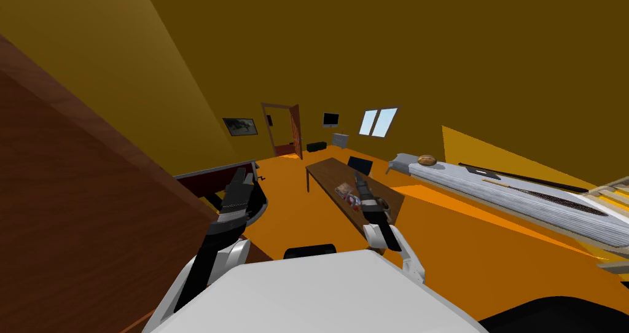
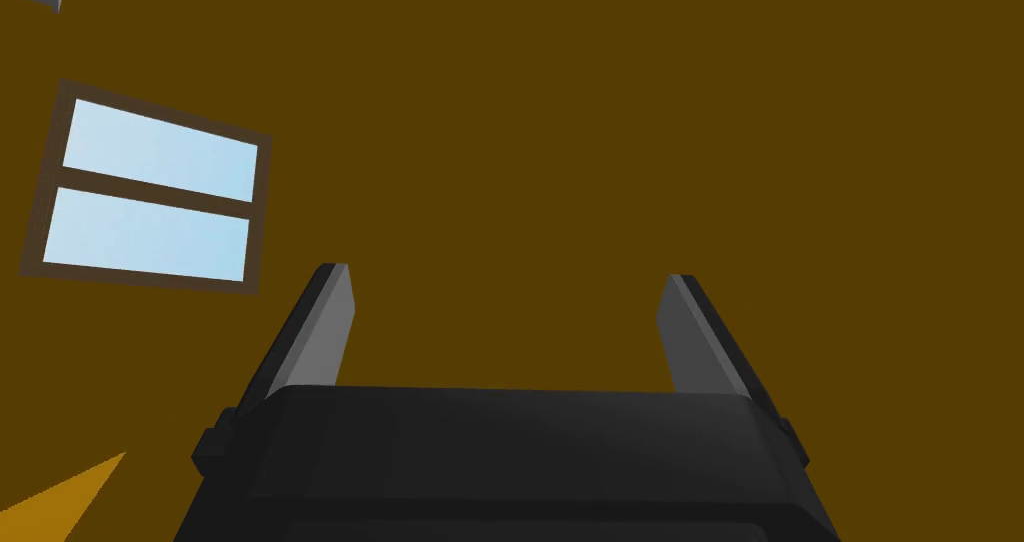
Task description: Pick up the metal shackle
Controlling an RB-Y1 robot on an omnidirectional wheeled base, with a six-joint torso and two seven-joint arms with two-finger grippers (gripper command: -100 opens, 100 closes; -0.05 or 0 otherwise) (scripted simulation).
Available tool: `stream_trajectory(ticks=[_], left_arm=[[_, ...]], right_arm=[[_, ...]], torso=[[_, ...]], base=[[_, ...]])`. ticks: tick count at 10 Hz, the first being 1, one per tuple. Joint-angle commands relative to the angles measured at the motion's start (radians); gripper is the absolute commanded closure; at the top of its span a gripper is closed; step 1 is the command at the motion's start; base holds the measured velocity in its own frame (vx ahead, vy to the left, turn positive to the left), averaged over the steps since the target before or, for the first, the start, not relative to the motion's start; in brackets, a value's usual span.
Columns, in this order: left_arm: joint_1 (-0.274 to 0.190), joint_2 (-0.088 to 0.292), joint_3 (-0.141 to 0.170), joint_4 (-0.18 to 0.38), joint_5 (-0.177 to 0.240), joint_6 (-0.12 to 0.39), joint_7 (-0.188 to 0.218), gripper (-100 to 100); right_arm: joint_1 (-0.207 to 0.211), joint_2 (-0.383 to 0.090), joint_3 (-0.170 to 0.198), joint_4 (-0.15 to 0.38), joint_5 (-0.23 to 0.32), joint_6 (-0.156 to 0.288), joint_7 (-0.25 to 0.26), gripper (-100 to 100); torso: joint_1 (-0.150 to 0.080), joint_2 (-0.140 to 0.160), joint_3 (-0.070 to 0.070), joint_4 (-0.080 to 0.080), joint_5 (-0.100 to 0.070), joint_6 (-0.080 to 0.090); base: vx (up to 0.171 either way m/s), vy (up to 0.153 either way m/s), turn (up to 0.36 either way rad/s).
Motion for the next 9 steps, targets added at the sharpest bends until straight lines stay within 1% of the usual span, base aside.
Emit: stream_trajectory(ticks=[1, 4, 5, 6, 8, 9], left_arm=[[0.0, 0.0, 0.0, 0.0, 0.0, 0.0, 0.0, 0], [0.0, 0.0, 0.0, 0.0, 0.0, 0.0, 0.0, 0], [0.0, 0.0, -0.001, 0.0, 0.0, 0.0, 0.0, 0], [0.0, 0.0, -0.002, 0.0, 0.0, 0.0, 0.0, 0], [0.0, 0.0, -0.002, 0.0, 0.0, 0.0, 0.0, 0], [0.0, 0.0, -0.002, 0.0, 0.0, 0.0, 0.0, 0]], right_arm=[[-0.014, -0.003, -0.004, 0.017, 0.014, 0.016, 0.03, -100], [-0.062, -0.039, -0.038, 0.103, 0.075, 0.061, 0.12, -100], [-0.079, -0.051, -0.049, 0.134, 0.099, 0.076, 0.15, -100], [-0.079, -0.051, -0.049, 0.146, 0.099, 0.076, 0.157, -100], [-0.111, -0.075, -0.067, 0.207, 0.149, 0.107, 0.219, -100], [-0.111, -0.075, -0.067, 0.217, 0.149, 0.107, 0.222, -100]], torso=[[0.0, 0.0, 0.0, 0.0, 0.0, 0.0], [-0.002, 0.0, 0.0, 0.0, 0.0, 0.0], [-0.001, 0.0, 0.0, 0.0, 0.0, 0.0], [-0.001, -0.001, 0.0, 0.0, 0.0, -0.001], [-0.002, -0.002, -0.001, 0.0, 0.0, -0.001], [-0.001, -0.002, -0.001, 0.0, 0.0, -0.001]], base=[[-0.012, 0.077, 0.035], [-0.008, 0.076, 0.106], [-0.008, -0.001, -0.025], [0.007, -0.006, 0.023], [0.006, -0.004, 0.016], [0.006, -0.006, 0.023]])
